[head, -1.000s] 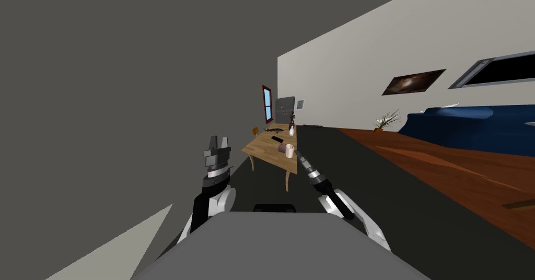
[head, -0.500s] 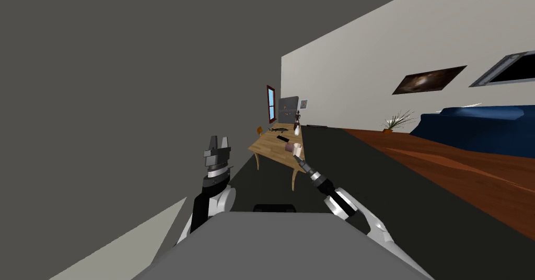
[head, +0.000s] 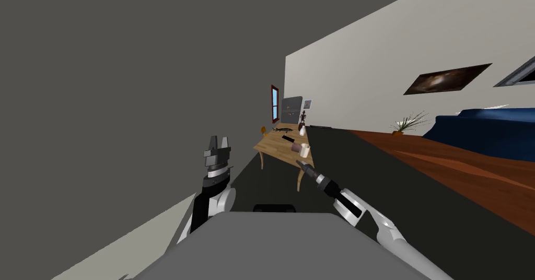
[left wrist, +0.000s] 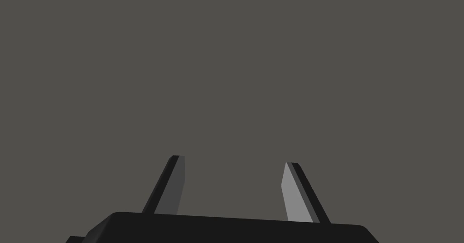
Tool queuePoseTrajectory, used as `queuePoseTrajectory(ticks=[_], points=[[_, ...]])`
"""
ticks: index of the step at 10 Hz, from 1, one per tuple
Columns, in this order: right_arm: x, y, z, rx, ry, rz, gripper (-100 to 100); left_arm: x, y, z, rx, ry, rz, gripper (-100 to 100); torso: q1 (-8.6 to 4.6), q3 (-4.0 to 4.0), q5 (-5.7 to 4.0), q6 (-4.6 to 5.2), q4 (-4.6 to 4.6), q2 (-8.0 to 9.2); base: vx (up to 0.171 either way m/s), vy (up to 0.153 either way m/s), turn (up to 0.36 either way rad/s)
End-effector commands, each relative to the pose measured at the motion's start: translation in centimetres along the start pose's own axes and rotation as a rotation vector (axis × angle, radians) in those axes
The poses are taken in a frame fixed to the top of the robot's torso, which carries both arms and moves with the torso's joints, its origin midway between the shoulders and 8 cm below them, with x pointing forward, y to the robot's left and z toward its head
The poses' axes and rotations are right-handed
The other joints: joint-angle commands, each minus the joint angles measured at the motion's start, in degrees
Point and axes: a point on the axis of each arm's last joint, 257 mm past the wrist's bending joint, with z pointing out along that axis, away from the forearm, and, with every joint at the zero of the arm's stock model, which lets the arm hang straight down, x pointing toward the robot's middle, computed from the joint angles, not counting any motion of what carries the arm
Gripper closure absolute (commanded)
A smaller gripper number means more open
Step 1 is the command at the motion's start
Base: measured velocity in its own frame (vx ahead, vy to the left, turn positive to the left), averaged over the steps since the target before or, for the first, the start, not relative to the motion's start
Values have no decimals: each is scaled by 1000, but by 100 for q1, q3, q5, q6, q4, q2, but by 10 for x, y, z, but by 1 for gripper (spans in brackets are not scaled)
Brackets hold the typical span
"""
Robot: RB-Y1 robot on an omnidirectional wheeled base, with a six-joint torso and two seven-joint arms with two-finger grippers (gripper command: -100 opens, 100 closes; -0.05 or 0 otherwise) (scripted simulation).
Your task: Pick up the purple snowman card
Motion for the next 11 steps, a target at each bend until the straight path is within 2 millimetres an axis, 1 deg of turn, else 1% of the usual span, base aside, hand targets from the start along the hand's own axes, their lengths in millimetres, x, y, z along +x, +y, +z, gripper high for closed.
queuePoseTrajectory(ticks=[1,2,3,4,5,6,7,8,9,10,11], points=[[8,-20,-9,22,60,-80,-100,0,0,0,0,0,0,0,0,0,0,0,0,0,6,167,123],[11,-31,-14,43,73,-85,-100,0,0,0,0,0,0,0,9,-1,1,-2,0,-2,13,139,32],[18,-50,-24,66,124,-147,-100,0,0,0,0,0,0,0,0,-2,0,1,-1,-3,14,150,90],[17,-57,-28,78,134,-155,-100,0,0,0,0,0,0,0,4,-2,0,-2,-1,-4,27,131,52],[22,-75,-39,99,186,-218,-100,0,0,0,0,0,0,0,-4,-4,0,1,-1,-8,47,145,121],[22,-83,-44,115,197,-226,-100,0,0,0,0,0,0,0,0,-7,0,-1,-3,-13,30,119,43],[25,-101,-56,135,247,-286,-100,0,0,0,0,0,0,0,-8,-6,-1,1,-2,-10,33,158,88],[24,-110,-62,154,260,-295,-100,0,0,0,0,0,0,0,4,-6,0,-1,-2,-11,30,130,60],[24,-126,-74,168,310,-355,-100,0,0,0,0,0,0,0,-4,-5,0,1,-2,-8,58,119,131],[24,-137,-83,193,324,-361,-100,0,0,0,0,0,0,0,-8,-9,-2,-2,-3,-17,52,104,62],[25,-161,-104,230,382,-414,-100,0,0,0,0,0,0,0,-15,-9,-2,2,-4,-15,52,113,132]])
